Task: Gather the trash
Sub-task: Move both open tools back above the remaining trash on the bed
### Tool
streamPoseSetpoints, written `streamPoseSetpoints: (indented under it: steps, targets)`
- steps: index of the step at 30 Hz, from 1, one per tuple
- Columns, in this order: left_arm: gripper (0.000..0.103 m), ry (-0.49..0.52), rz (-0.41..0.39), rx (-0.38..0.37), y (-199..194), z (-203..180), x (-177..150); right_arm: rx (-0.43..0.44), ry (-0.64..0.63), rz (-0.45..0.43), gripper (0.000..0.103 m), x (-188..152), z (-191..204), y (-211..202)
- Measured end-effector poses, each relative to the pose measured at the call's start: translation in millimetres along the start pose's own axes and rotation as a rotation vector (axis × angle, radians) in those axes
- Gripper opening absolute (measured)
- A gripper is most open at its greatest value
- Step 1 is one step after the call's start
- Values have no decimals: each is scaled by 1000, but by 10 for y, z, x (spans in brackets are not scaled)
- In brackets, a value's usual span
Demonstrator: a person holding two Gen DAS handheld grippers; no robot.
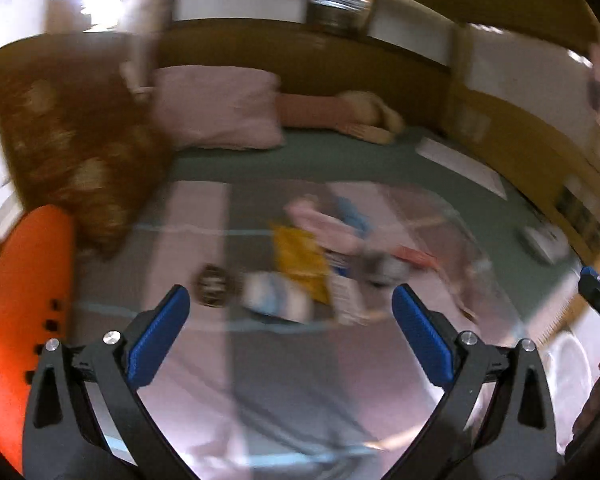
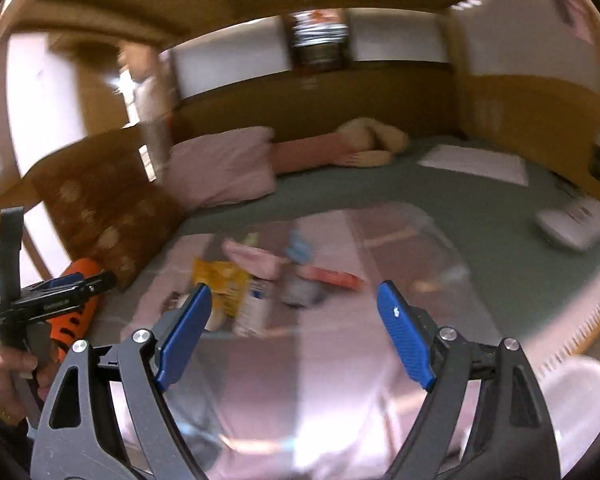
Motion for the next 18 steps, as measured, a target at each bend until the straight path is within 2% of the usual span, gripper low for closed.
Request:
streamPoseSetpoints:
  steps: [3, 7, 9, 13, 18]
  targets:
    - [100, -39, -2, 40, 80, 377, -73, 39, -31, 37, 83, 24, 343, 411]
    - [100, 2, 39, 83, 297, 546, -298, -22, -64, 52, 83, -273, 293, 658]
    - [100, 33, 61, 78, 328, 485, -321, -10, -17, 144, 83, -442, 195, 759]
    - [100, 22, 34, 34, 232, 367, -302, -33, -10, 67, 83, -299, 114, 643]
    - [100, 19, 51, 20, 293, 235, -320, -36, 8, 107, 83, -357, 82, 758]
Point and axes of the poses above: each gripper's, at about its wrist camera, not at the fingertips, and y roughly the way its jaws point, z to its left, x to its top, the point moved 10 cm from there along y, roughly the way its jaws point, and after that the axes turned 8 degrees about y, right-handed, at the moved point
